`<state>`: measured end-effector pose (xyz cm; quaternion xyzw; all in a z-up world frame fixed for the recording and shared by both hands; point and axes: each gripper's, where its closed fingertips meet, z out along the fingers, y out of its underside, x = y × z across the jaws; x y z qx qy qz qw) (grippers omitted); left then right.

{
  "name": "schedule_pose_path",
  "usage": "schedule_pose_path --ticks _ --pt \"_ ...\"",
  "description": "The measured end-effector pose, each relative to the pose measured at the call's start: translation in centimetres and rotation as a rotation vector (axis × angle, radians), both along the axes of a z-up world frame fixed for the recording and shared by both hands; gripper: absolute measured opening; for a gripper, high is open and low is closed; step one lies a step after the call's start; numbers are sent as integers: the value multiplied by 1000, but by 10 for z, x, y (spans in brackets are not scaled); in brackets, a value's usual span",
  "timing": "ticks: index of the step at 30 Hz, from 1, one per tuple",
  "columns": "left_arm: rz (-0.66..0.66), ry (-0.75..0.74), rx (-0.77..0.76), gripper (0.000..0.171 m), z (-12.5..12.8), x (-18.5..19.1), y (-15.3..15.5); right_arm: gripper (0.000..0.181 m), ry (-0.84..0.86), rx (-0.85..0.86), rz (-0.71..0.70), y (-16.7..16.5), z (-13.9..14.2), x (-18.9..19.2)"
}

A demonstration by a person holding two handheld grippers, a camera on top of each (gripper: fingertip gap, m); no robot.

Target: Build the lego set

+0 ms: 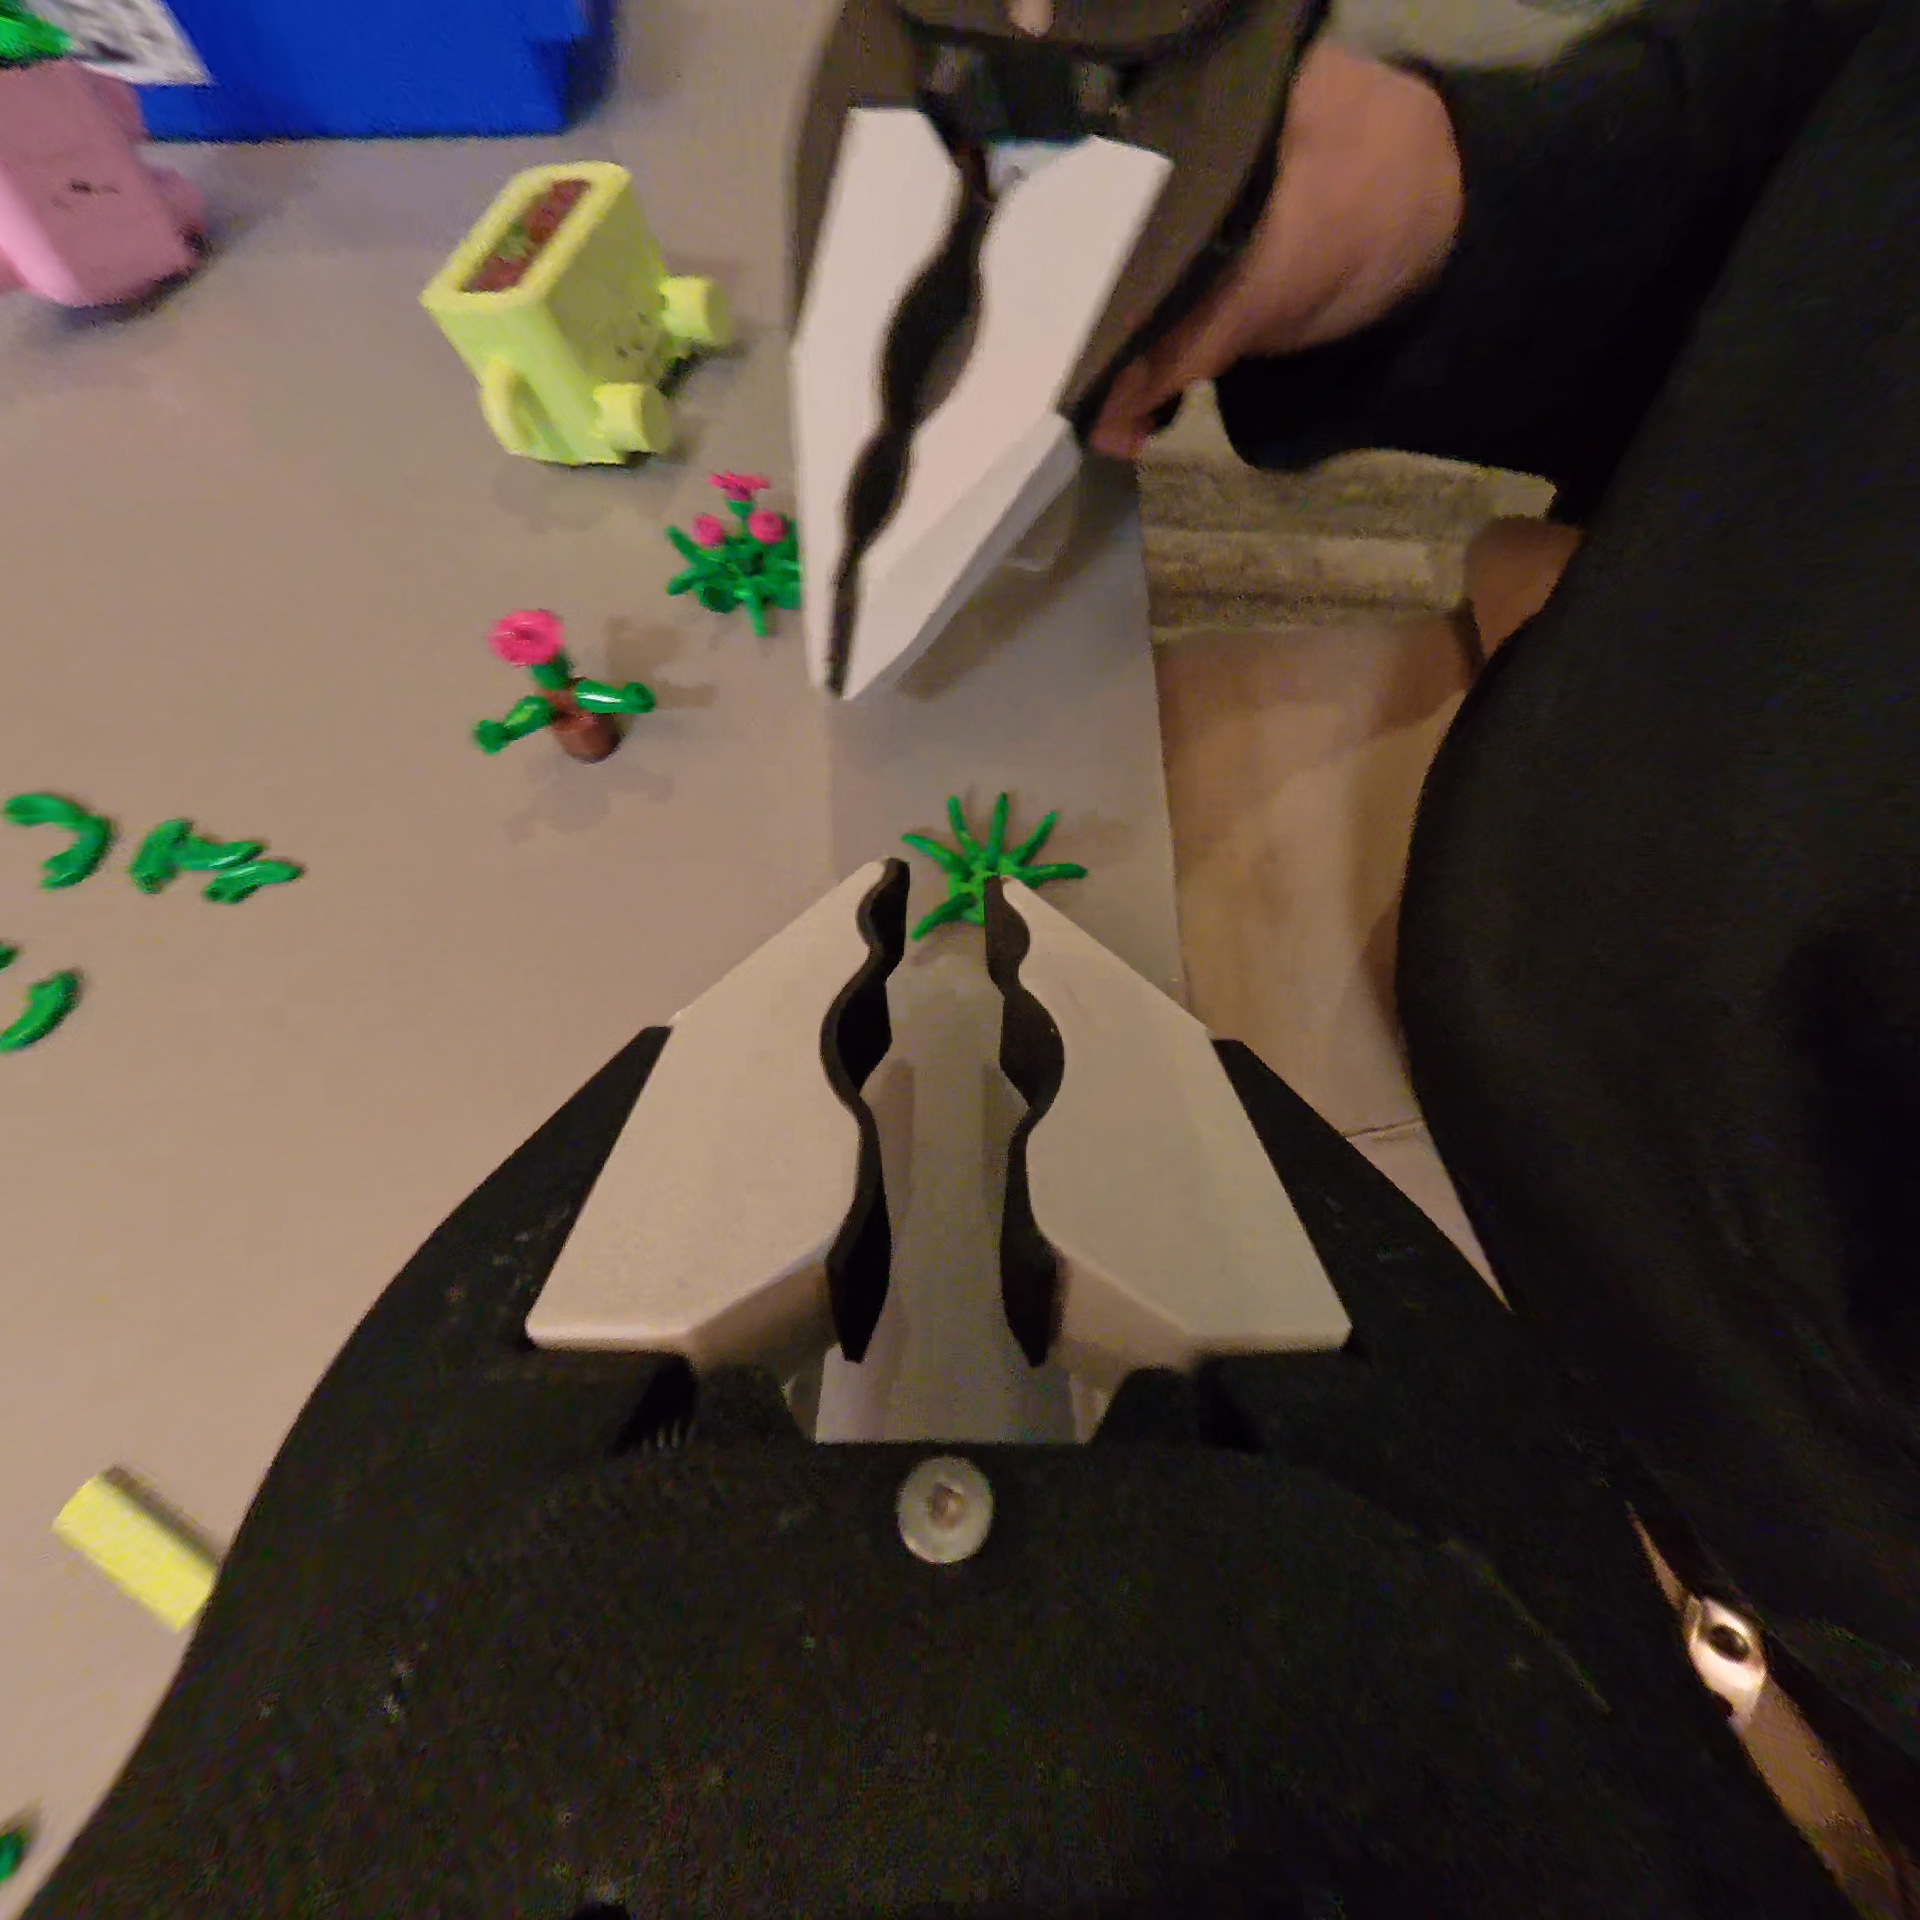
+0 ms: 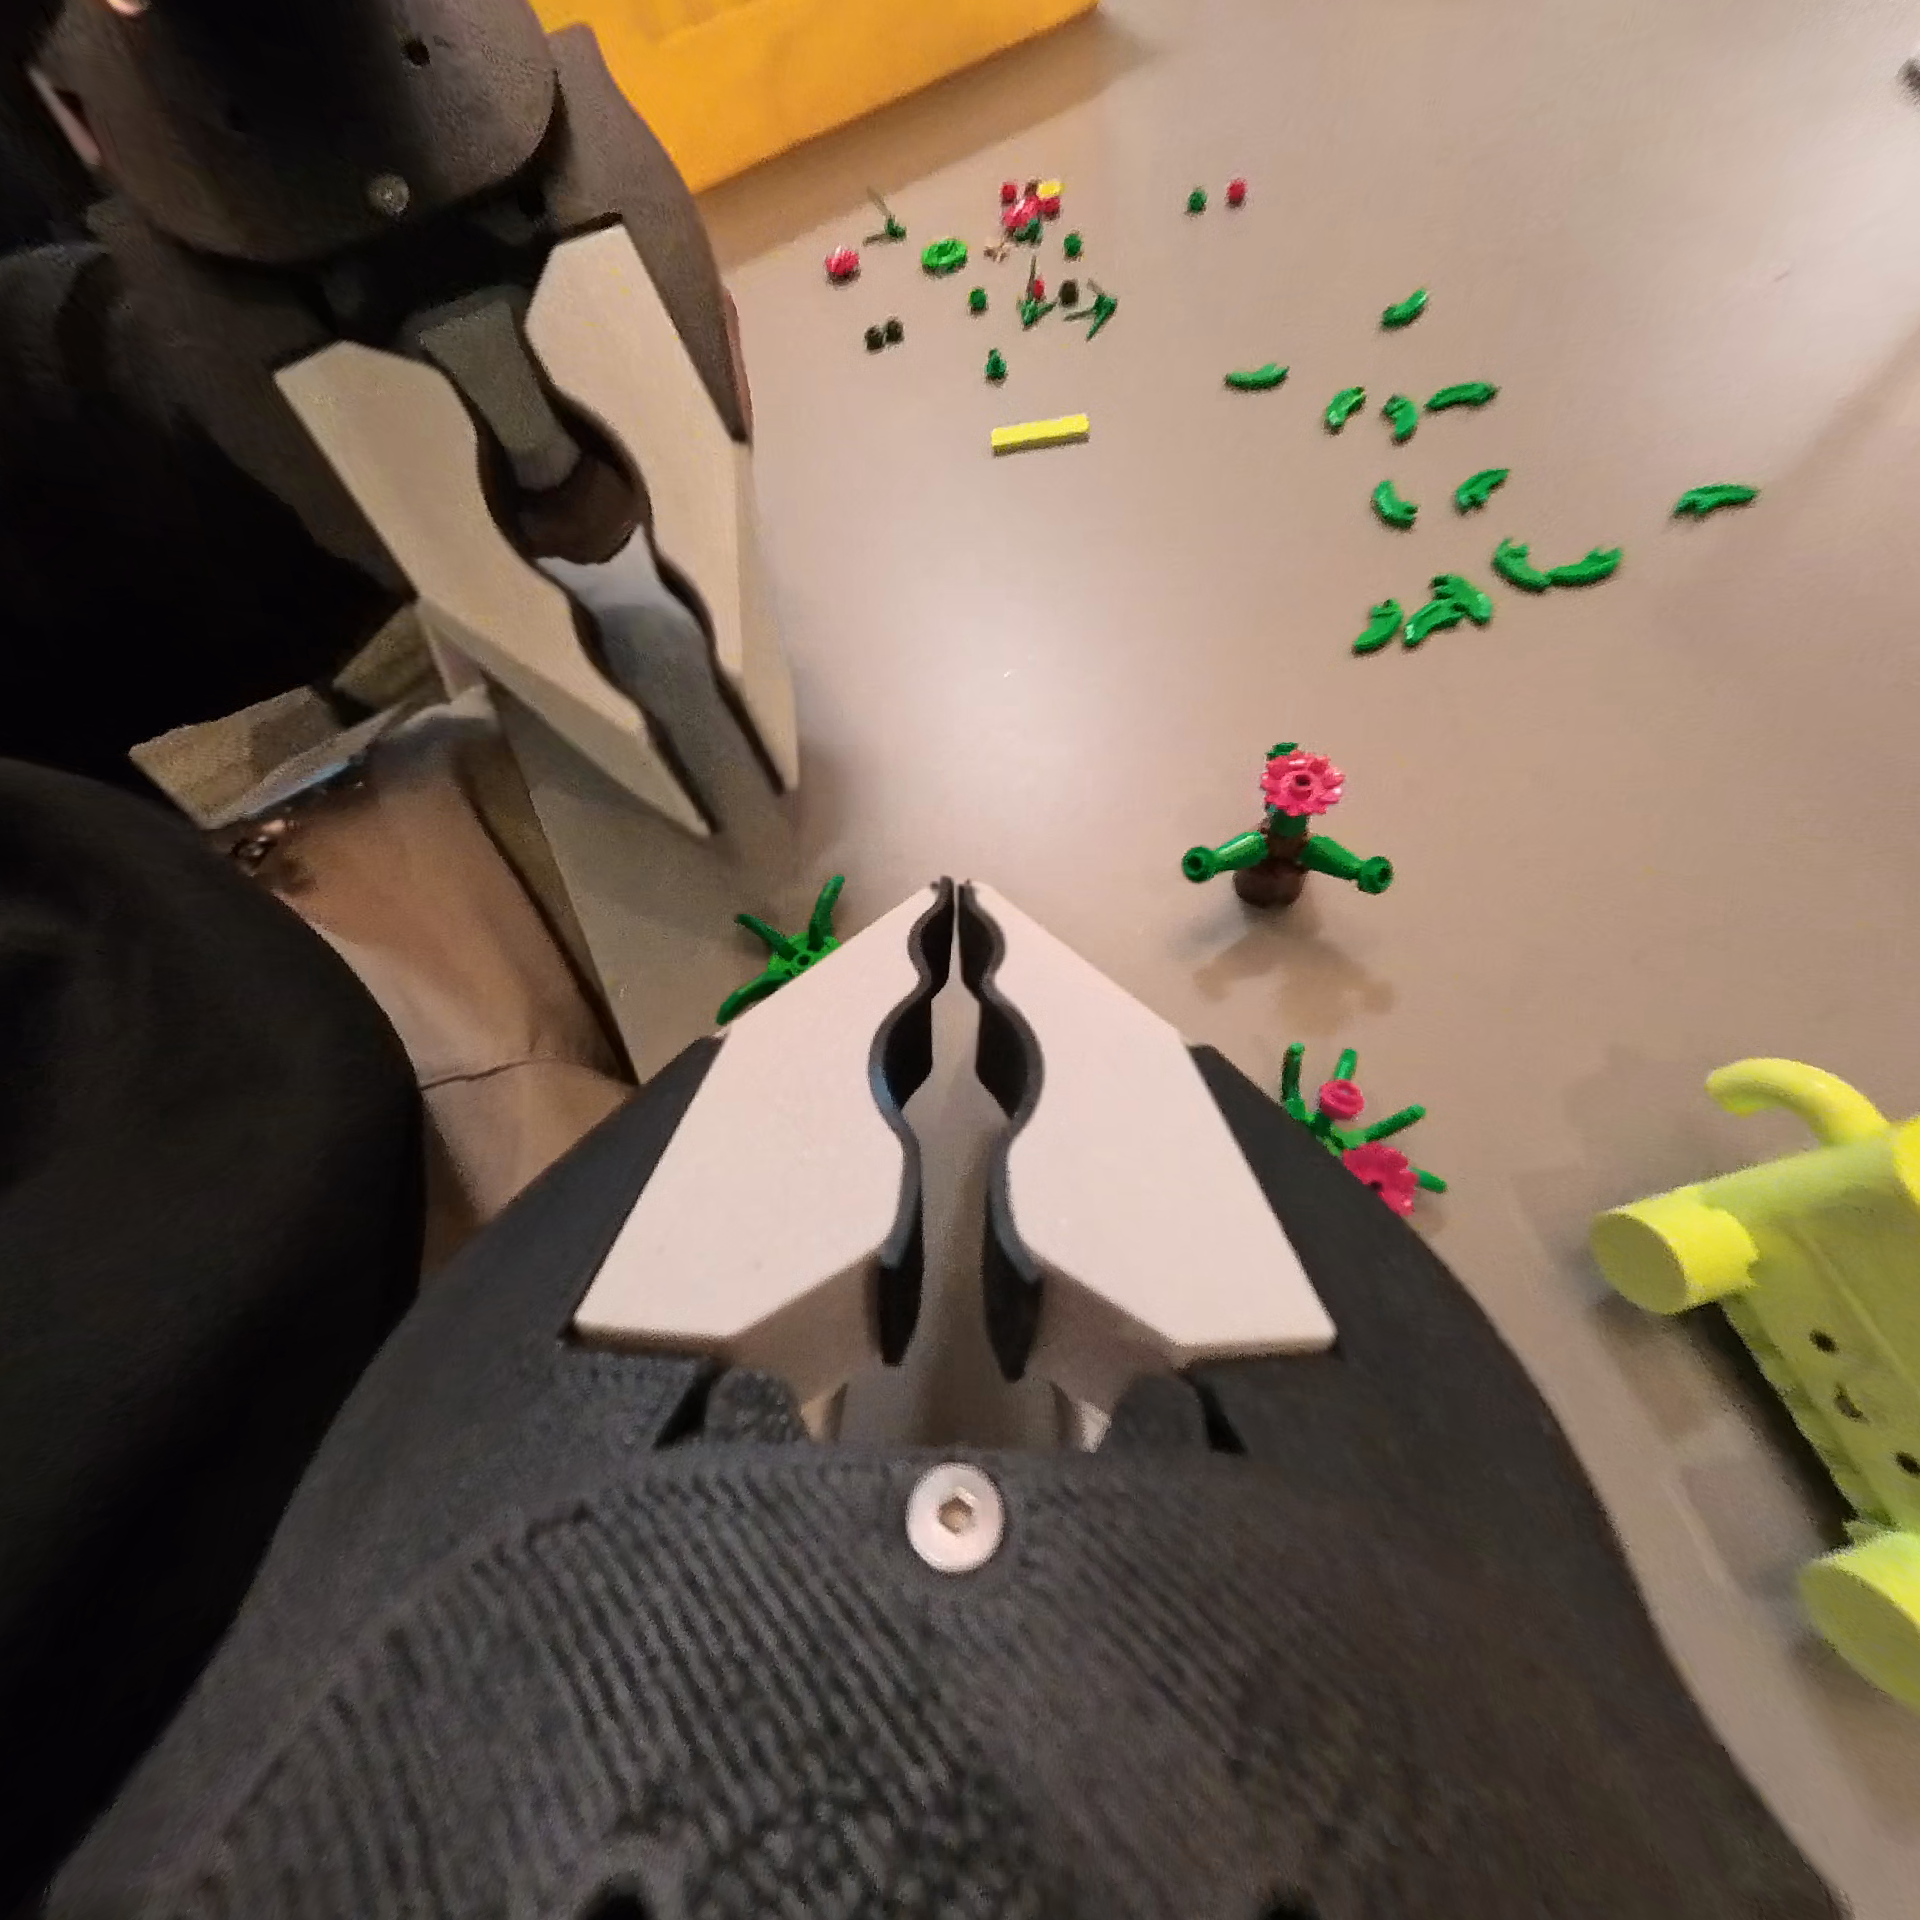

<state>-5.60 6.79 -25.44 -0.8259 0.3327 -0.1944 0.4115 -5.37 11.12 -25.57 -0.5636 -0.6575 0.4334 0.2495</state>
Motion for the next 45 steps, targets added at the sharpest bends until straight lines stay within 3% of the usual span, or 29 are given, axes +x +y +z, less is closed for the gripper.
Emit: schedule_pose_path --ticks 4,8,10,13,18,22,24,26,27,31,36,40,45 --pt "250 -43 46 11 10 -53 18 2 82 10 -71 5 5 2" --pt "589 -16 20 9 0 -130 24 0 171 77 -108 11 17 0" --pt "698 -26 4 12 -4 -156 22 0 179 87 -103 11 17 -1" --pt "795 -59 -28 15 -10 -175 28 0 186 92 -92 11 18 -4" --pt "882 67 -102 20 -29 -201 56 0 162 82 -61 9 14 -10" --pt "930 84 -158 24 -41 -216 79 0 159 89 -54 7 13 -10" --pt "939 60 -157 28 -43 -218 86 0 158 81 -53 8 14 -10" --pt "934 26 -164 20 -43 -215 88 0 144 74 -54 8 12 -11" --pt "906 7 -179 6 -43 -210 88 0 135 72 -51 8 11 -11" --pt "841 -51 -166 4 -38 -193 85 0 121 97 -49 6 8 -12" --pt "623 -265 66 4 22 -132 83 0 203 204 -105 10 18 -10" --pt "493 -188 214 1 47 -83 75 0 353 227 -194 18 41 -6" --pt "384 -143 294 1 52 -31 66 15 419 57 -258 20 55 -2"
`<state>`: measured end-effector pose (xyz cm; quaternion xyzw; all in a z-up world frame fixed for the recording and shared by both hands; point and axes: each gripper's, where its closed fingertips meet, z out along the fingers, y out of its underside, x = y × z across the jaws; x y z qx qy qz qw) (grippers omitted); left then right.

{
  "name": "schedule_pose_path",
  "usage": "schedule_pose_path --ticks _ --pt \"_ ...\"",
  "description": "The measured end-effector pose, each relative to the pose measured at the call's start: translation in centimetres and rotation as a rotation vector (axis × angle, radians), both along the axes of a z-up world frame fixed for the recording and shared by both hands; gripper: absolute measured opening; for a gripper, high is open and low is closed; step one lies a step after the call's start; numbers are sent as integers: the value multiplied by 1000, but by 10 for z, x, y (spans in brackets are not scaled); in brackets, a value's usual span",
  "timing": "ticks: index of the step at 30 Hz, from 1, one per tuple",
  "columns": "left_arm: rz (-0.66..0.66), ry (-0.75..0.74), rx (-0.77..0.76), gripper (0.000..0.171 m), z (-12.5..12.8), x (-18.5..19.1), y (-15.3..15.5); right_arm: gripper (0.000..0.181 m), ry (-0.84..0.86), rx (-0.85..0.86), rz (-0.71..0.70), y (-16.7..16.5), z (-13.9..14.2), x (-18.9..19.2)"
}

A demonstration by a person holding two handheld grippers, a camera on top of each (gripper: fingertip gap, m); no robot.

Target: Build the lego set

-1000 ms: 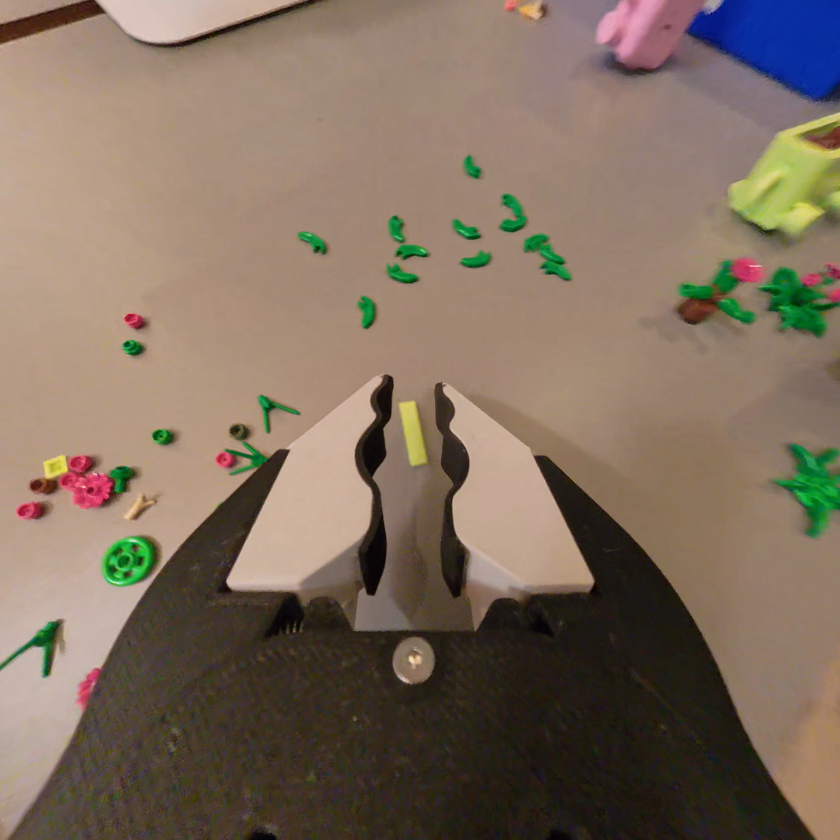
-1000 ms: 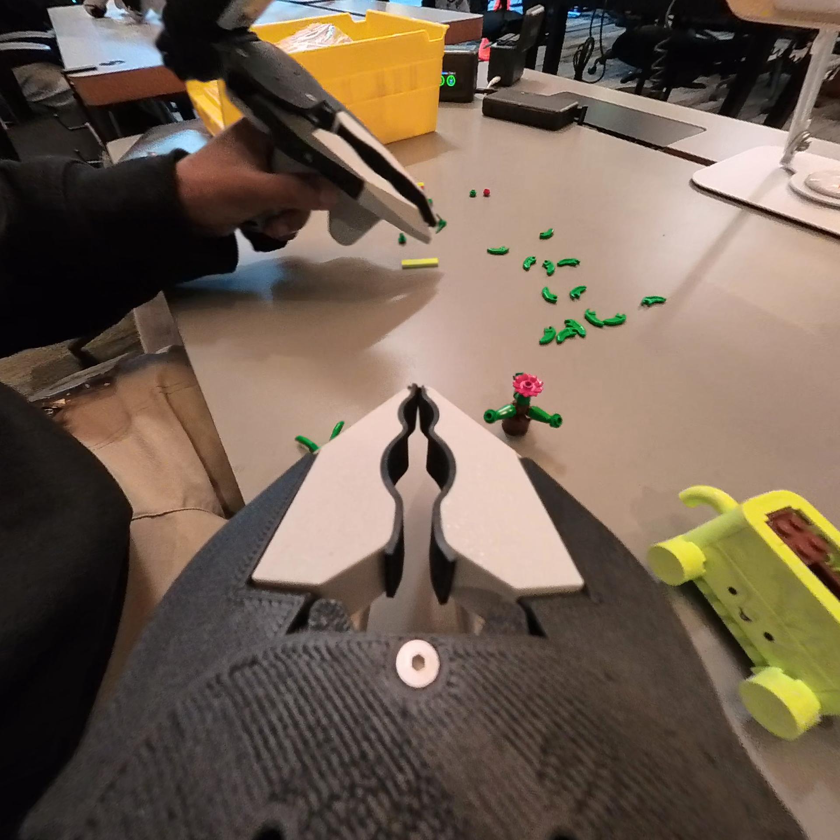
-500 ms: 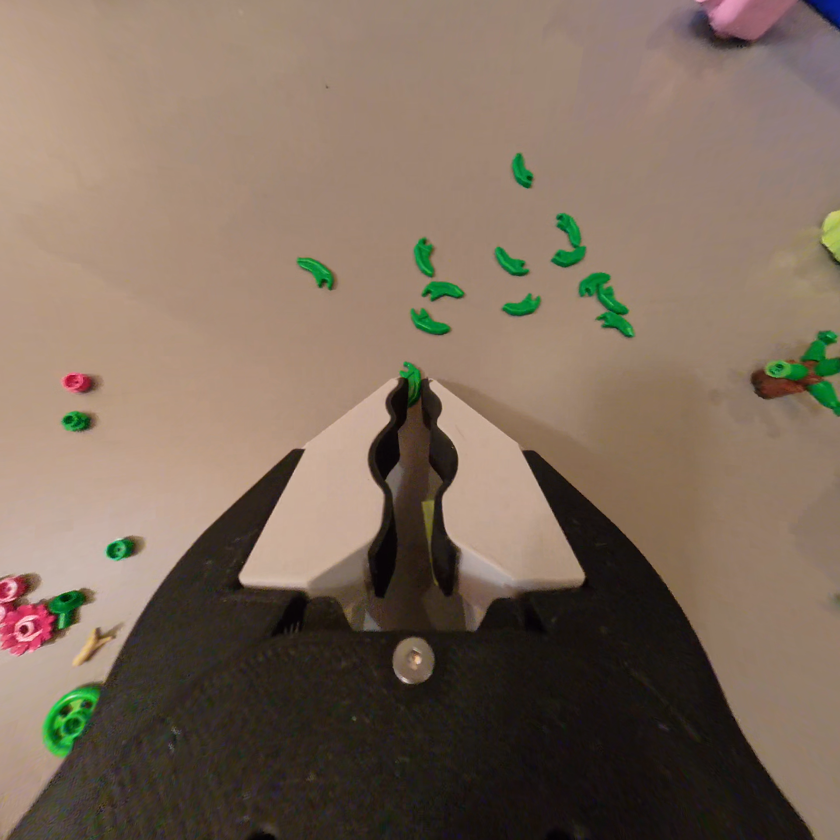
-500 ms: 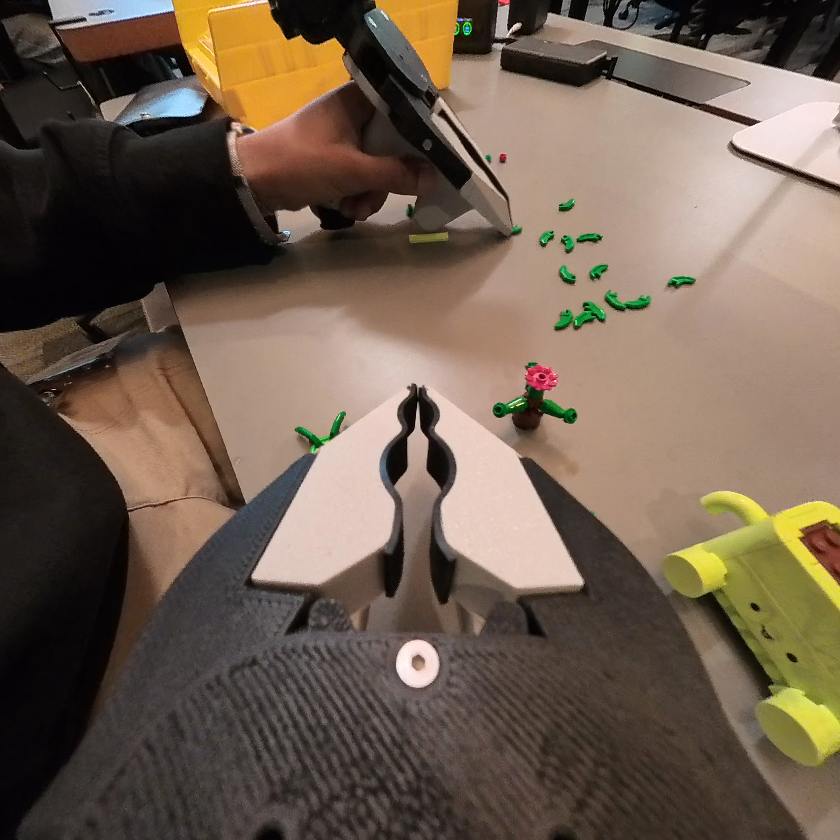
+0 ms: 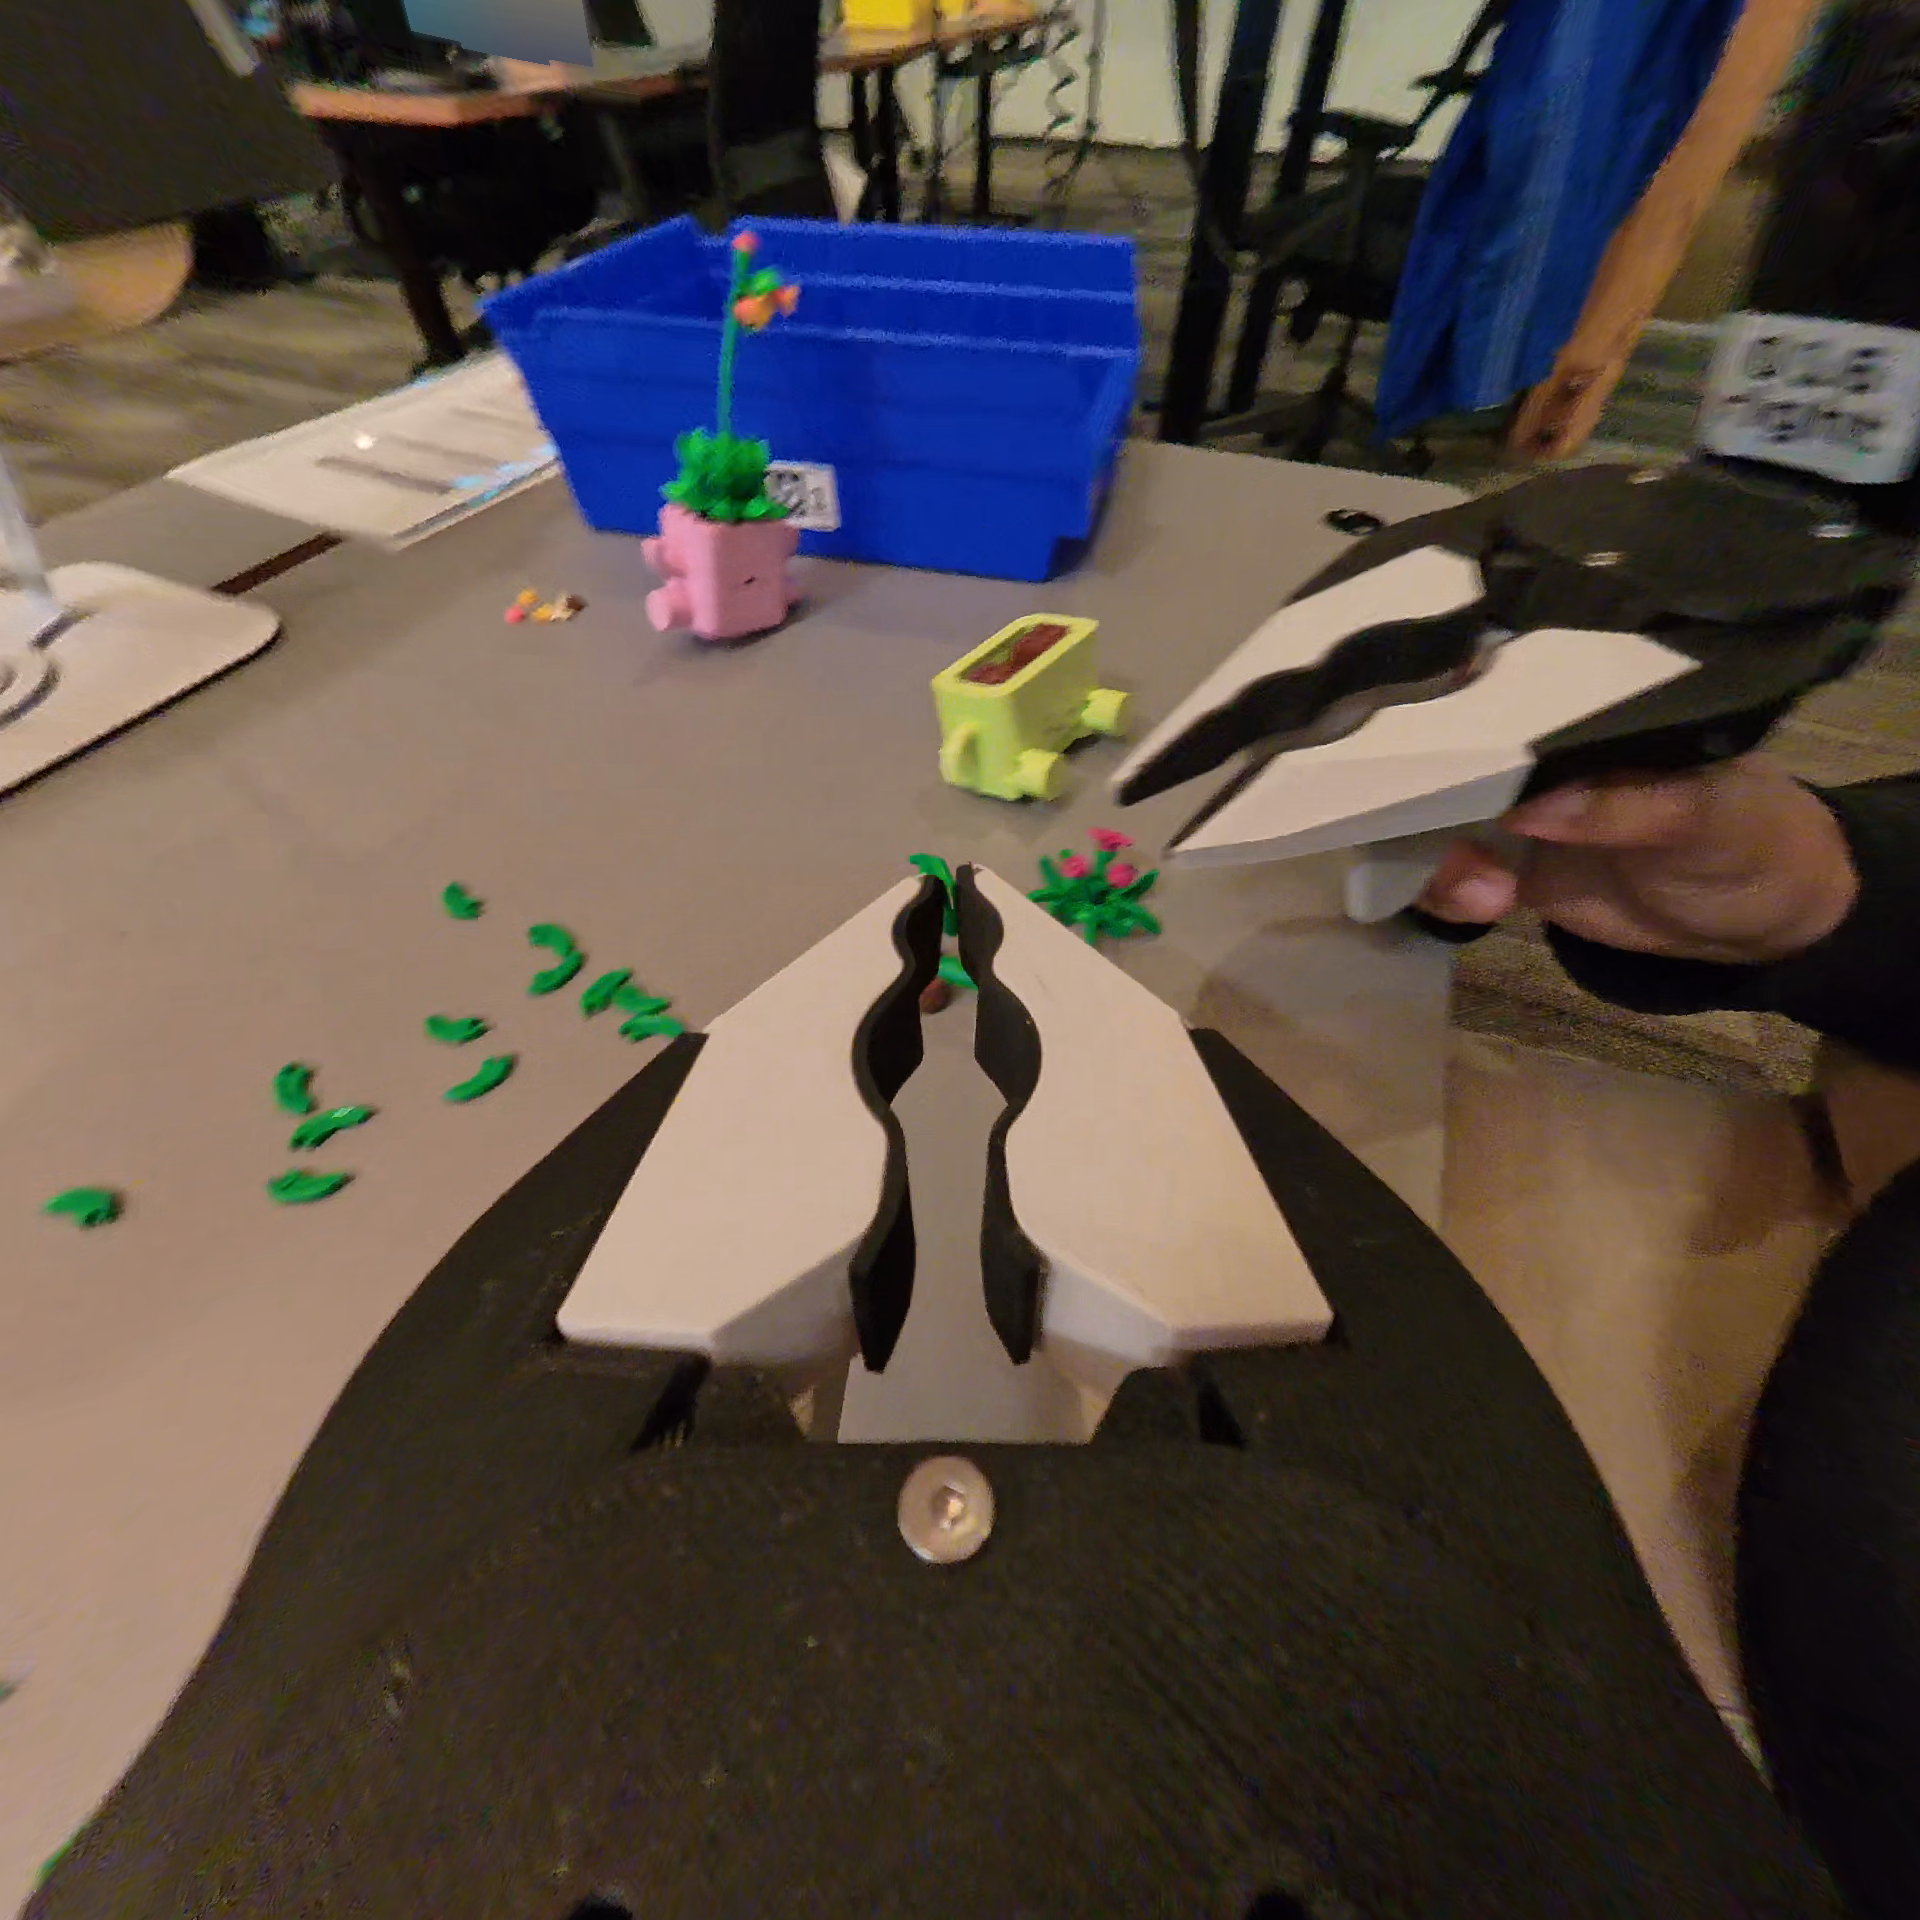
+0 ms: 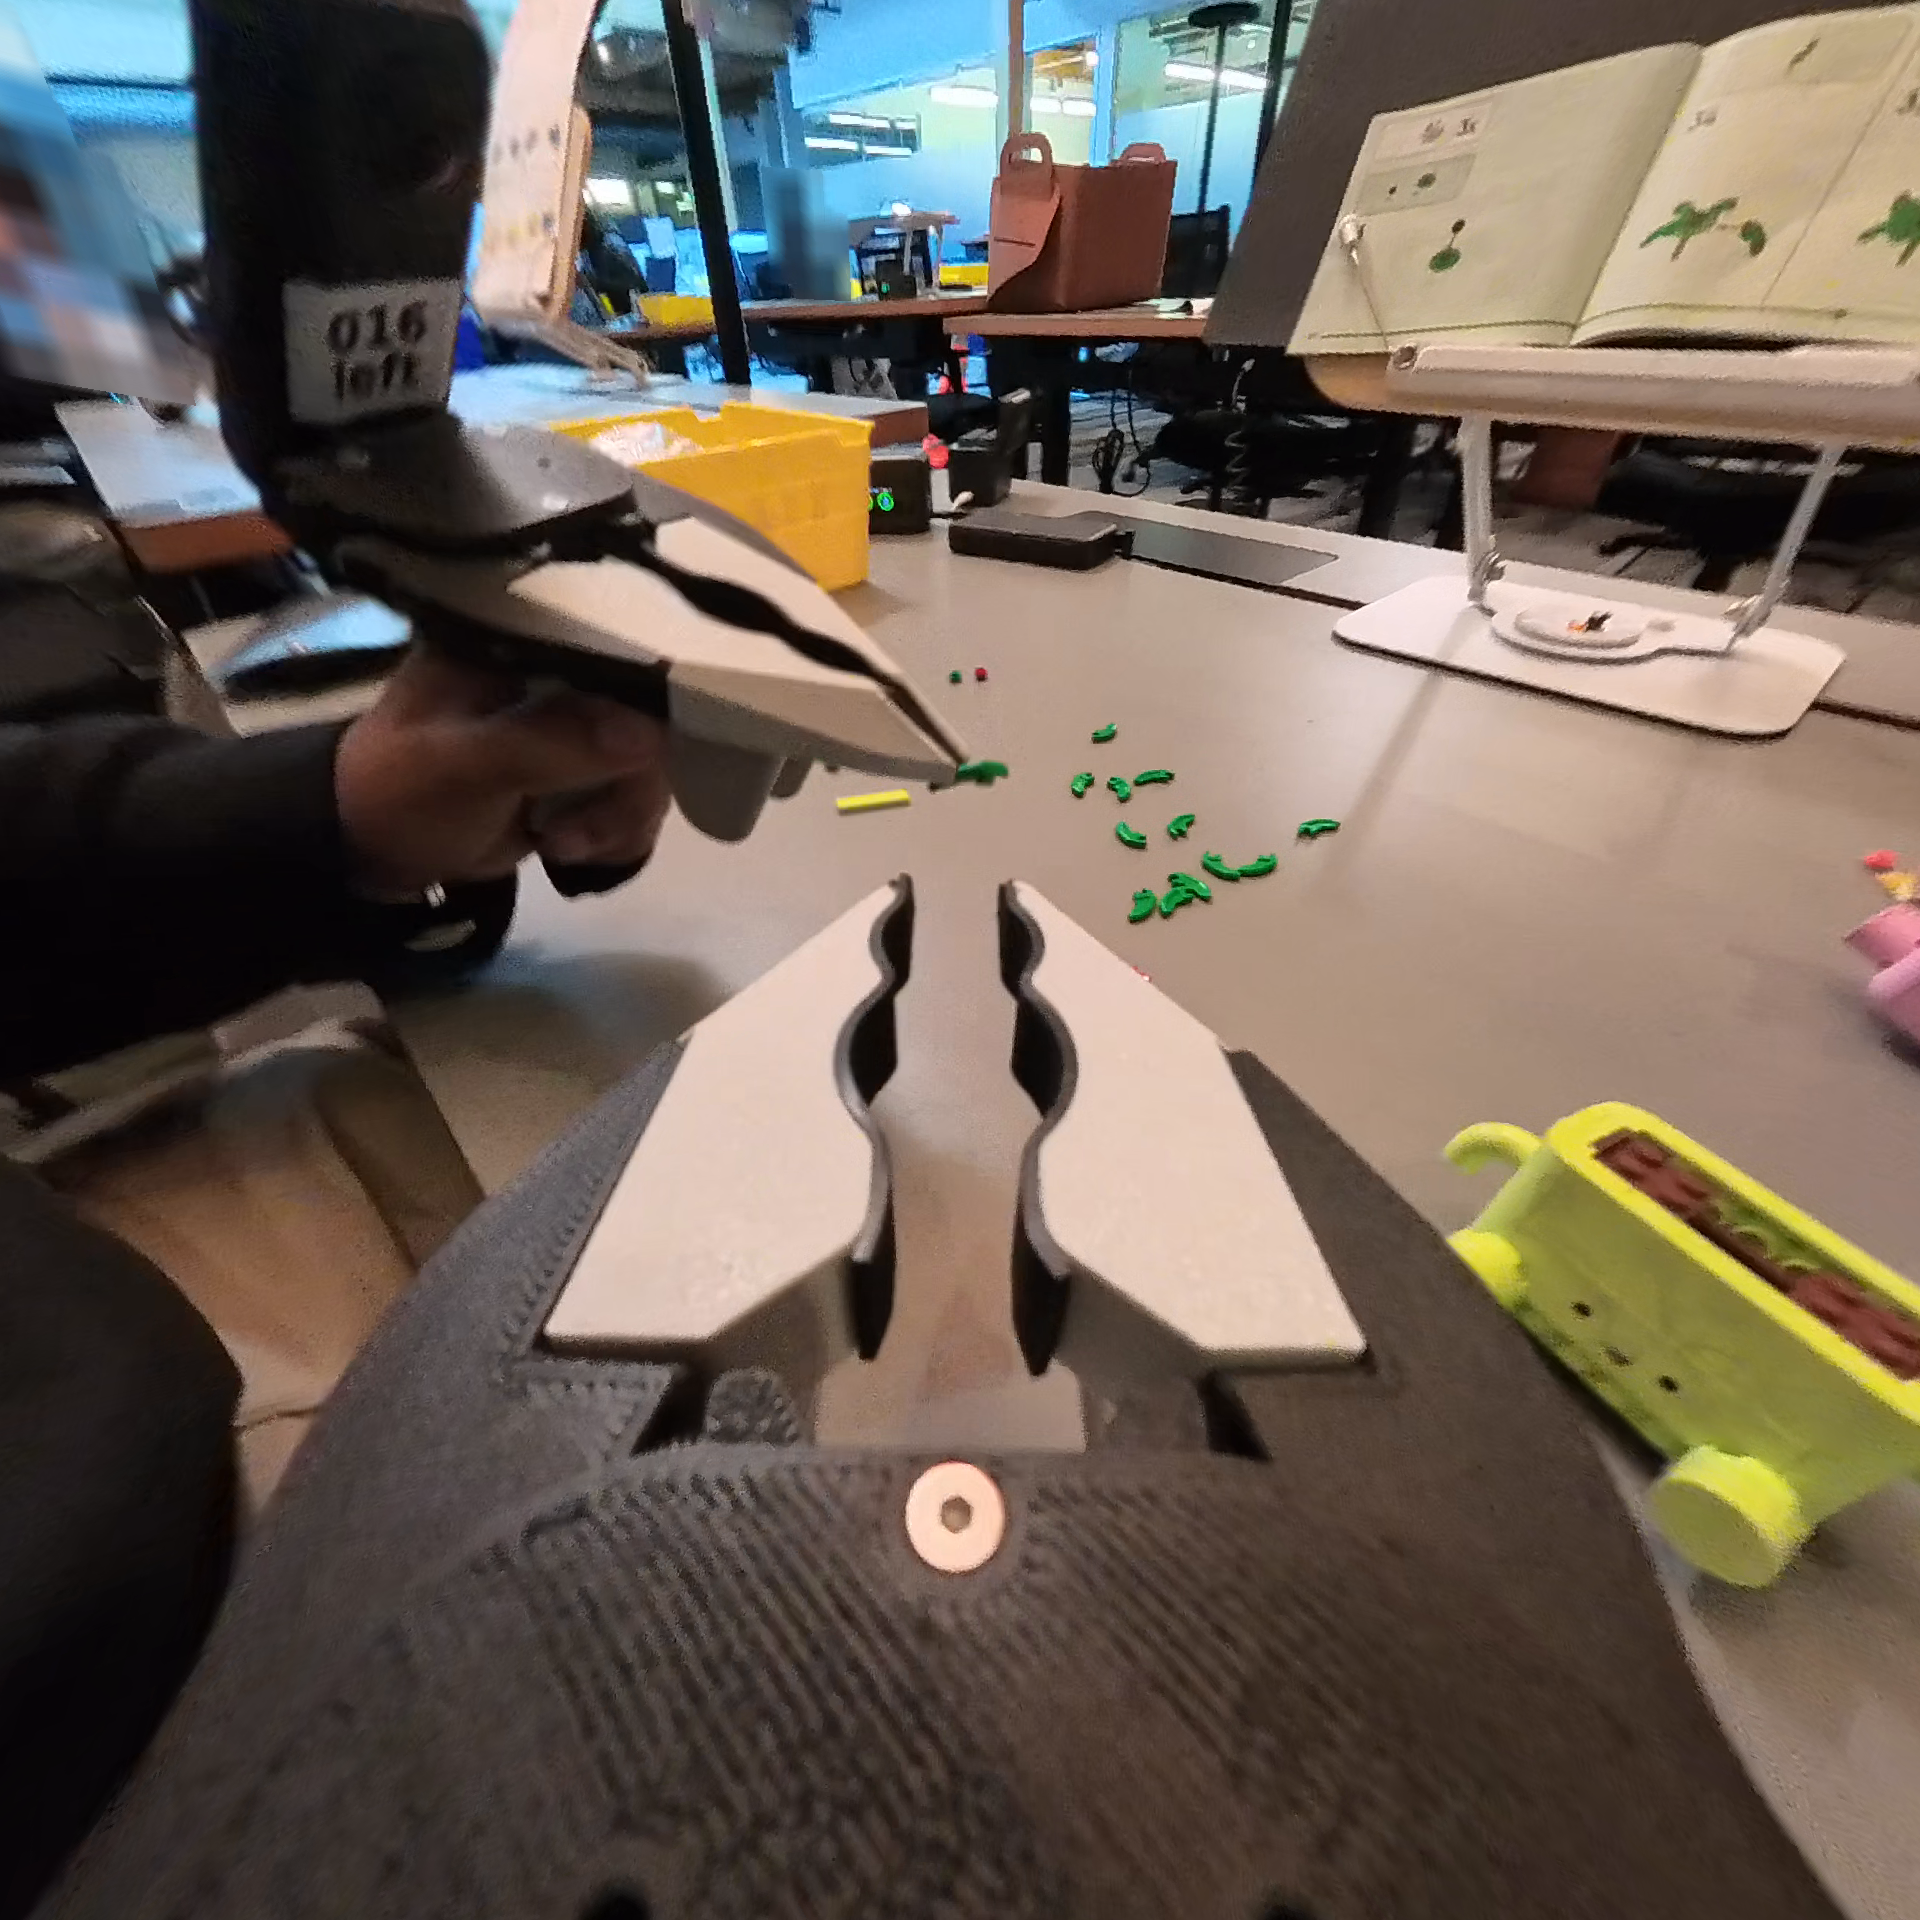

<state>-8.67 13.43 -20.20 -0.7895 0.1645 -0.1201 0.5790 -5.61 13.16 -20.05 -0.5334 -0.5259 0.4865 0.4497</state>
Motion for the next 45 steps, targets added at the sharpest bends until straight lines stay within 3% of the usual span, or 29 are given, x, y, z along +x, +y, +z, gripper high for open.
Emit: schedule_pose_path --ticks 3,7,12,18,26,28,34,45 --pt "-80 -105 61 0 17 27 -7 22 37 -141 50 -3 6 3" --pt "-214 -452 103 0 47 50 -21 30 207 -349 275 -24 30 13" --pt "-300 -628 141 0 63 58 -35 24 312 -502 454 -37 44 23" --pt "-306 -855 142 0 64 50 -34 22 376 -636 528 -43 53 23" --pt "-321 -860 108 0 55 60 -33 13 433 -757 522 -30 55 24" --pt "-315 -863 108 0 54 60 -32 3 430 -763 525 -30 54 25" --pt "-285 -880 76 0 46 54 -27 0 382 -731 482 -26 49 22" --pt "-294 -691 1 0 32 64 -26 0 333 -663 435 -18 42 23"
